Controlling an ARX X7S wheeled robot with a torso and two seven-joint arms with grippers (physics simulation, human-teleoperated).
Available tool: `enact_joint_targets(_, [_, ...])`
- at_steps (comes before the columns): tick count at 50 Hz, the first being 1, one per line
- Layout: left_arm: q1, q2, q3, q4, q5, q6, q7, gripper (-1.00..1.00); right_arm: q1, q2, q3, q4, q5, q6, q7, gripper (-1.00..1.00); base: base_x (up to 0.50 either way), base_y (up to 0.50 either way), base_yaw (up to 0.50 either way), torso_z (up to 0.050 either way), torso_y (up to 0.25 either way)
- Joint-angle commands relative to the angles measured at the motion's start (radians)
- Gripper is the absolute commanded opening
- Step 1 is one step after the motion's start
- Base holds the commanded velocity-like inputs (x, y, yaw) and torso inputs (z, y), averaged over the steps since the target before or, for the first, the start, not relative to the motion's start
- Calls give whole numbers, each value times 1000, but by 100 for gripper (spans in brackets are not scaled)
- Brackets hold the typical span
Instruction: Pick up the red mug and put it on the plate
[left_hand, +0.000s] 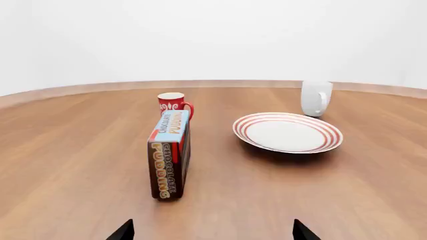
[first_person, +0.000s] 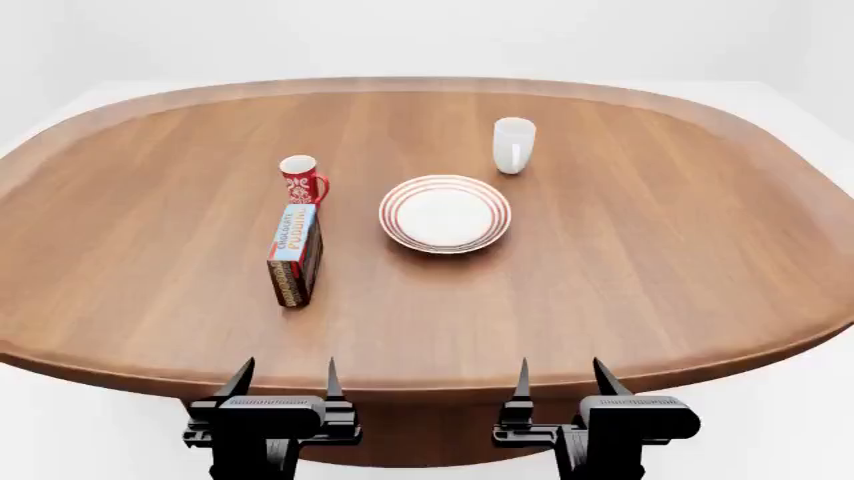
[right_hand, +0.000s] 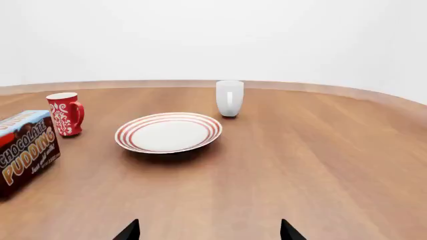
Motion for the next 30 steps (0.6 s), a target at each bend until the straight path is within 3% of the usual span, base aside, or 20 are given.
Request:
enact_joint_targets(1, [-1,-16,18,-3,-15,0,-18,100,0,15,-17,0,24,2,16,100,0,0,0,0,0])
enact_joint_targets(30, [-5,-72,77,12,-84,-6,-91,100,5,76,-86,-13,83,14,84,100,0,0,0,0,0])
